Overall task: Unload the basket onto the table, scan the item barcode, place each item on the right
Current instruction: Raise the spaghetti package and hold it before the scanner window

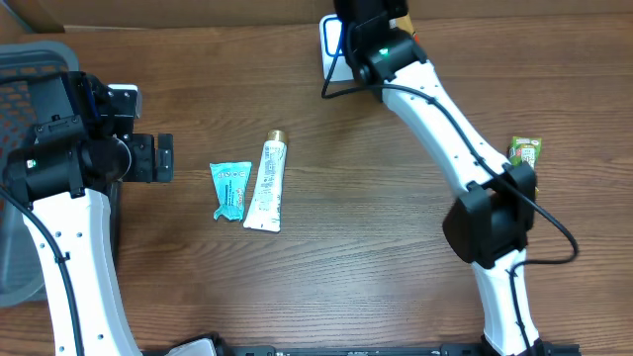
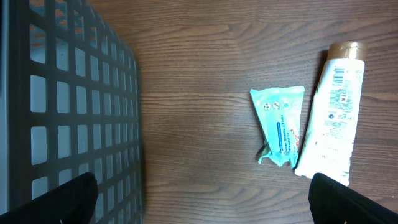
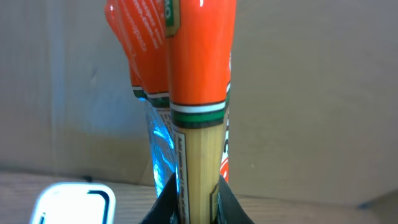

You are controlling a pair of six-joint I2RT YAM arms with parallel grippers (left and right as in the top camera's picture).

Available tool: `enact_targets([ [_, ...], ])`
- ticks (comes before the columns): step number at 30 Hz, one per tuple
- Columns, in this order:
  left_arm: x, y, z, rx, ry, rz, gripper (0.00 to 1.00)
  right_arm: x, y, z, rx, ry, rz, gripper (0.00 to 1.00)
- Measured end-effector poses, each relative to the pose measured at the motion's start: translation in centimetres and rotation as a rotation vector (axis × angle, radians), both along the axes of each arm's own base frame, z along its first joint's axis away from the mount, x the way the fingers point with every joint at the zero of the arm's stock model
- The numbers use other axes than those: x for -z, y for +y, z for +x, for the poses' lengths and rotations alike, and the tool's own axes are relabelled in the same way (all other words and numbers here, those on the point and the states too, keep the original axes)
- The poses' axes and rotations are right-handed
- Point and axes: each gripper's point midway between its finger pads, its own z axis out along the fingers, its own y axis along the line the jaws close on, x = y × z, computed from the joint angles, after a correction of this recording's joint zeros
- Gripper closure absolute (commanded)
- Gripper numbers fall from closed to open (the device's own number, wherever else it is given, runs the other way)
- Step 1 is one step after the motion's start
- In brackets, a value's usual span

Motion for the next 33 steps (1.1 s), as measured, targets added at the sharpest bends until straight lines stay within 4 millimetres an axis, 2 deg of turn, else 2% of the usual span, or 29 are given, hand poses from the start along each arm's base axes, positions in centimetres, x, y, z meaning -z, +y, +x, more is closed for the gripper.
enact_targets([
  [3, 0.0, 0.0, 0.0, 0.0, 0.0, 0.0, 0.0, 2.9, 1.2, 1.2, -0.062, 0.036, -0.11, 0.96],
  [7, 0.0, 0.0, 0.0, 0.0, 0.0, 0.0, 0.0, 5.5, 2.5, 1.9, -0.141, 0.077, -0.178, 0.96],
  [8, 0.0, 0.0, 0.0, 0.0, 0.0, 0.0, 0.0, 5.6, 2.6, 2.0, -0.15, 0.074, -0.181, 0.96],
  [14, 0.0, 0.0, 0.0, 0.0, 0.0, 0.0, 0.0, 4.5, 4.3, 2.6, -0.233, 0.018, -0.203, 0.96],
  [21, 0.0, 0.0, 0.0, 0.0, 0.0, 0.0, 0.0, 3.1, 6.4, 2.4, -0.297, -0.04, -0.257, 0.96],
  [33, 0.0, 0.0, 0.0, 0.0, 0.0, 0.0, 0.0, 2.8, 9.1, 1.6, -0.361, -0.065, -0.278, 0.96],
])
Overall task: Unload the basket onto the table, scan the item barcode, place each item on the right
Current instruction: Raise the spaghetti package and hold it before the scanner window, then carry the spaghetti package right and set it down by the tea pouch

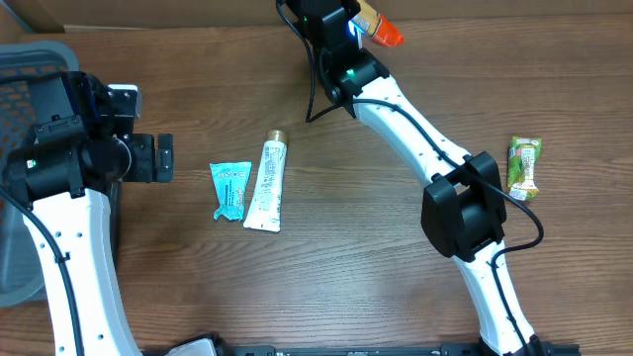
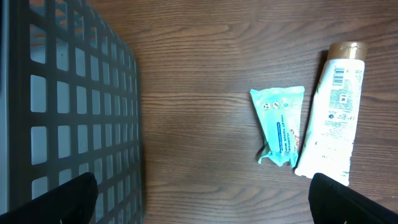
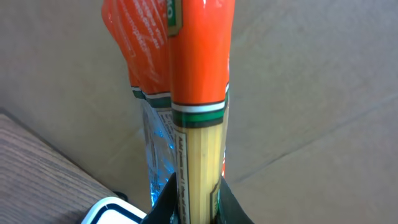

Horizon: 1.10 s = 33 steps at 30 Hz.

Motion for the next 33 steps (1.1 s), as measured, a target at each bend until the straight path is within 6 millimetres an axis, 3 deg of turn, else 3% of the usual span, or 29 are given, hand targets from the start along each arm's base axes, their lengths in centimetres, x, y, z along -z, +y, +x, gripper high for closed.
enact_targets([
  [12, 0.0, 0.0, 0.0, 0.0, 0.0, 0.0, 0.0, 0.6, 0.4, 0.1, -0.023, 0.009, -0.013, 0.96],
  [24, 0.0, 0.0, 0.0, 0.0, 0.0, 0.0, 0.0, 2.8, 0.3, -0.6, -0.028, 0.097, -0.025, 0.96],
  [28, 0.0, 0.0, 0.0, 0.0, 0.0, 0.0, 0.0, 4.2, -1.2, -3.5, -0.007, 0.287, -0.018, 0.96],
  [30, 0.0, 0.0, 0.0, 0.0, 0.0, 0.0, 0.01, 3.5, -2.5, -6.2, 0.015, 0.395, 0.016, 0.96],
  [33, 0.0, 0.0, 0.0, 0.0, 0.0, 0.0, 0.0, 0.6, -5.6, -11.8, 0.081, 0.551, 0.12, 0.96],
])
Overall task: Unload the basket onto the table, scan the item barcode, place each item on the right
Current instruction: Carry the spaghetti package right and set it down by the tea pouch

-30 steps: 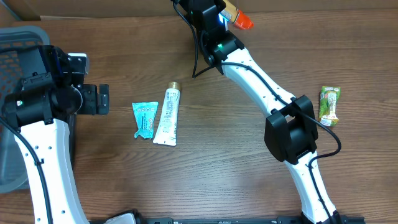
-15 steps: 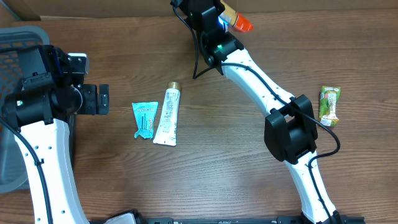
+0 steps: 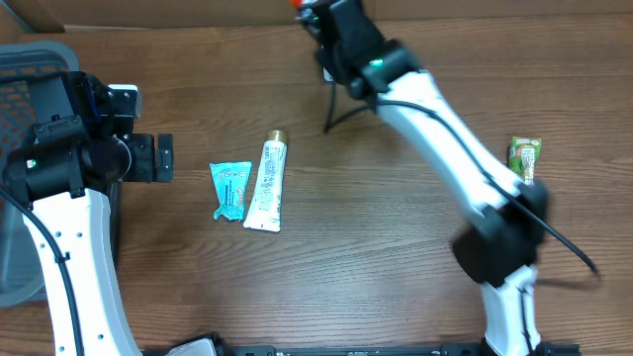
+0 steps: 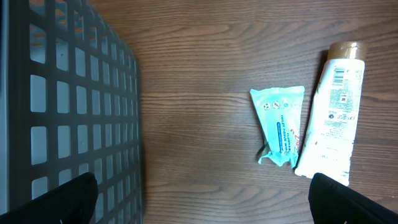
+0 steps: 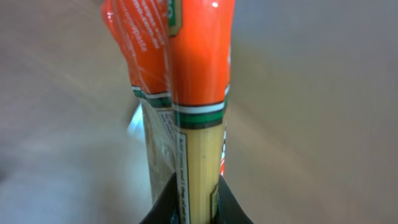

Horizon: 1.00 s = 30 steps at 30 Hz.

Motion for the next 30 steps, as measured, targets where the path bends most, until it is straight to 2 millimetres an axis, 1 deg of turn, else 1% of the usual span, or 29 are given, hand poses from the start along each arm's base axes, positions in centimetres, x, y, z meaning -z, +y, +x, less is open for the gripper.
enact_targets([
  [1, 0.0, 0.0, 0.0, 0.0, 0.0, 0.0, 0.0, -1.3, -1.2, -1.9, 0.032, 0.038, 0.033, 0.96],
  [3, 0.0, 0.0, 0.0, 0.0, 0.0, 0.0, 0.0, -4.4, -4.2, -5.9, 0.115, 0.099, 0.118, 0.96],
  [5, 0.0, 0.0, 0.0, 0.0, 0.0, 0.0, 0.01, -6.9, -8.2, -9.5, 0.219, 0.158, 0.195, 0.96],
  [6, 0.0, 0.0, 0.0, 0.0, 0.0, 0.0, 0.0, -7.4, -9.9, -10.9, 0.266, 0.188, 0.215, 0.96],
  [7, 0.0, 0.0, 0.0, 0.0, 0.0, 0.0, 0.01, -7.6, -12.2, -12.2, 0.332, 0.224, 0.232, 0.96],
  [8, 0.0, 0.0, 0.0, 0.0, 0.0, 0.0, 0.0, -7.4, -14.2, -13.2, 0.396, 0.263, 0.245, 0.96],
  [9, 0.0, 0.0, 0.0, 0.0, 0.0, 0.0, 0.0, -6.9, -15.7, -13.7, 0.449, 0.297, 0.249, 0.96],
  [10, 0.0, 0.0, 0.0, 0.0, 0.0, 0.0, 0.0, -6.1, -17.3, -13.7, 0.508, 0.327, 0.252, 0.96],
  [12, 0.0, 0.0, 0.0, 0.0, 0.0, 0.0, 0.01, -3.9, -19.3, -13.1, 0.589, 0.378, 0.254, 0.96],
  [15, 0.0, 0.0, 0.0, 0.0, 0.0, 0.0, 0.01, 1.0, -21.3, -11.0, 0.667, 0.452, 0.259, 0.96],
  [17, 0.0, 0.0, 0.0, 0.0, 0.0, 0.0, 0.0, 4.9, -22.5, -10.0, 0.691, 0.502, 0.253, 0.96],
  [19, 0.0, 0.0, 0.0, 0.0, 0.0, 0.0, 0.0, 8.4, -23.7, -9.7, 0.693, 0.548, 0.235, 0.96],
  [21, 0.0, 0.0, 0.0, 0.0, 0.0, 0.0, 0.0, 11.4, -24.8, -10.0, 0.687, 0.587, 0.211, 0.96],
  [23, 0.0, 0.0, 0.0, 0.0, 0.0, 0.0, 0.0, 13.7, -25.4, -10.5, 0.673, 0.614, 0.188, 0.96],
  [25, 0.0, 0.0, 0.0, 0.0, 0.0, 0.0, 0.0, 15.6, -25.7, -10.6, 0.654, 0.623, 0.174, 0.96],
  [26, 0.0, 0.0, 0.0, 0.0, 0.0, 0.0, 0.01, 16.2, -25.7, -10.5, 0.646, 0.62, 0.172, 0.95],
  [28, 0.0, 0.0, 0.0, 0.0, 0.0, 0.0, 0.0, 16.8, -25.7, -10.3, 0.638, 0.616, 0.176, 0.75],
  [29, 0.0, 0.0, 0.0, 0.0, 0.0, 0.0, 0.0, 16.9, -25.7, -10.2, 0.637, 0.612, 0.181, 0.72],
  [30, 0.0, 0.0, 0.0, 0.0, 0.0, 0.0, 0.0, 16.8, -25.8, -10.0, 0.631, 0.605, 0.181, 0.65],
])
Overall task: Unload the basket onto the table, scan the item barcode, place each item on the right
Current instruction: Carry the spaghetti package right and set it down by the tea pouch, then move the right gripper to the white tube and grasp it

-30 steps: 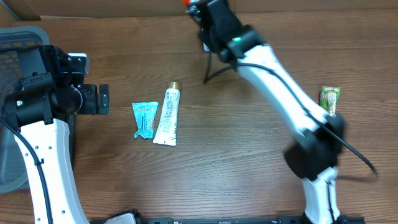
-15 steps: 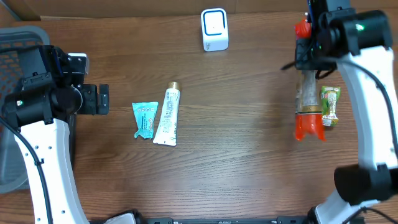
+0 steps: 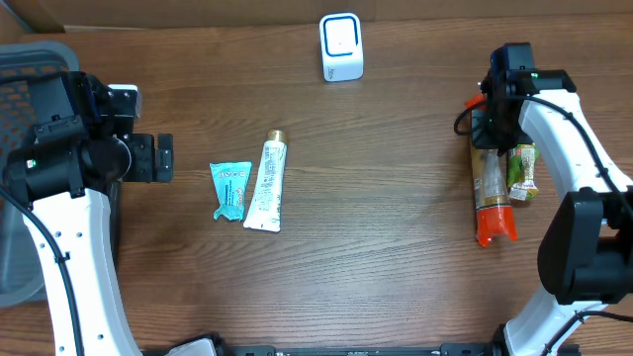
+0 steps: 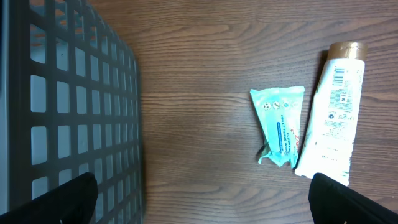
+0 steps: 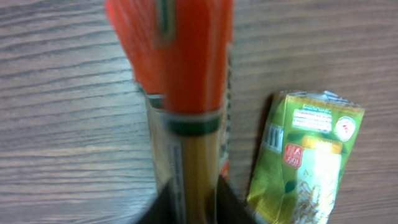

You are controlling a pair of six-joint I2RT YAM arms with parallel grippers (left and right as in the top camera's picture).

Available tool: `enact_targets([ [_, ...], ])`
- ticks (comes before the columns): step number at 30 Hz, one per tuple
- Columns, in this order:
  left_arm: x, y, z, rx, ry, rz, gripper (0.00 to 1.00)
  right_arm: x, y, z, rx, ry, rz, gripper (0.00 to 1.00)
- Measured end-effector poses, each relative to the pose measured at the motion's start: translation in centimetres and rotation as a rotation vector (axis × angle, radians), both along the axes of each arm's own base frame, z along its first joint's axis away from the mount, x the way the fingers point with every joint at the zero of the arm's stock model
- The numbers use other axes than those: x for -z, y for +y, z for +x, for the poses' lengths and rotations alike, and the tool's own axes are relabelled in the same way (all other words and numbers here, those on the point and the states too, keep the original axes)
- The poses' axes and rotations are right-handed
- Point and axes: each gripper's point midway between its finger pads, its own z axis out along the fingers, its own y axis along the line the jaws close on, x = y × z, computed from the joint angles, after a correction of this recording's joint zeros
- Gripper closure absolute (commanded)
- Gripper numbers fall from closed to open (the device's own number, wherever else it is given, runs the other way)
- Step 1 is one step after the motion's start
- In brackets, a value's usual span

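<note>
The white, blue-rimmed scanner (image 3: 341, 44) stands at the back middle of the table. My right gripper (image 3: 492, 136) (image 5: 189, 202) is shut on a long orange-and-clear spaghetti packet (image 3: 492, 203) (image 5: 180, 93), held low over the right side of the table, its orange end toward the front. Whether it touches the wood I cannot tell. A green snack packet (image 3: 522, 173) (image 5: 305, 168) lies right beside it. My left gripper (image 3: 163, 158) (image 4: 202, 205) hangs open at the left, with nothing between its fingers.
A teal sachet (image 3: 229, 188) (image 4: 281, 126) and a white tube with a gold cap (image 3: 265, 185) (image 4: 336, 112) lie side by side left of centre. A grey mesh basket (image 3: 30, 69) (image 4: 68, 106) stands at the far left edge.
My right gripper, still shut on the spaghetti packet, has moved from the scanner at the back to the right side of the table, beside the green packet. The scanner now shows uncovered. The left arm is unchanged.
My right gripper held the spaghetti packet over the scanner at the back, then swung a little left of it, then stayed at the back edge. Now the packet is low at the right beside the green packet. The left arm stayed still throughout.
</note>
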Motion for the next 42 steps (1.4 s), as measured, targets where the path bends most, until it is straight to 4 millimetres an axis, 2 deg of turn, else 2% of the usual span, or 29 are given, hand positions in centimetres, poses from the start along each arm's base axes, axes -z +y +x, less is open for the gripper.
enact_targets([
  [2, 0.0, 0.0, 0.0, 0.0, 0.0, 0.0, 0.0, -0.4, -0.3, 0.3, 0.002, -0.011, -0.001, 0.58],
  [5, 0.0, 0.0, 0.0, 0.0, 0.0, 0.0, 0.0, -1.4, -0.8, 0.1, 0.011, 0.0, -0.002, 0.56],
  [7, 0.0, 0.0, 0.0, 0.0, 0.0, 0.0, 0.01, -3.4, -0.6, 0.6, 0.022, -0.019, 0.014, 0.56],
  [10, 0.0, 0.0, 0.0, 0.0, 0.0, 0.0, 0.0, -7.5, 0.8, 2.4, 0.005, -0.104, 0.085, 0.45],
  [12, 0.0, 0.0, 0.0, 0.0, 0.0, 0.0, 0.01, -10.6, 2.9, 4.0, -0.032, -0.19, 0.163, 0.4],
  [14, 0.0, 0.0, 0.0, 0.0, 0.0, 0.0, 0.0, -13.1, 6.4, 4.8, -0.105, -0.258, 0.279, 0.41],
  [15, 0.0, 0.0, 0.0, 0.0, 0.0, 0.0, 0.0, -13.7, 7.8, 4.9, -0.136, -0.272, 0.324, 0.42],
  [19, 0.0, 0.0, 0.0, 0.0, 0.0, 0.0, 0.0, -15.0, 16.8, 3.9, -0.313, -0.28, 0.554, 0.38],
  [23, 0.0, 0.0, 0.0, 0.0, 0.0, 0.0, 0.0, -13.5, 23.8, 1.6, -0.4, -0.213, 0.645, 0.36],
  [25, 0.0, 0.0, 0.0, 0.0, 0.0, 0.0, 0.0, -11.5, 27.0, 0.4, -0.403, -0.162, 0.658, 0.36],
  [29, 0.0, 0.0, 0.0, 0.0, 0.0, 0.0, 0.0, -7.1, 31.8, -1.4, -0.395, -0.081, 0.656, 0.35],
  [32, 0.0, 0.0, 0.0, 0.0, 0.0, 0.0, 0.0, -4.5, 33.9, -2.3, -0.378, -0.04, 0.634, 0.3],
  [35, 0.0, 0.0, 0.0, 0.0, 0.0, 0.0, 0.0, -2.2, 35.7, -3.4, -0.373, 0.001, 0.606, 0.21],
  [38, 0.0, 0.0, 0.0, 0.0, 0.0, 0.0, 0.0, -0.2, 37.2, -4.4, -0.383, 0.037, 0.596, 0.19],
  [40, 0.0, 0.0, 0.0, 0.0, 0.0, 0.0, 0.0, 0.6, 37.8, -4.6, -0.392, 0.052, 0.602, 0.18],
  [42, 0.0, 0.0, 0.0, 0.0, 0.0, 0.0, 0.0, 1.5, 38.2, -4.7, -0.399, 0.071, 0.612, 0.12],
])
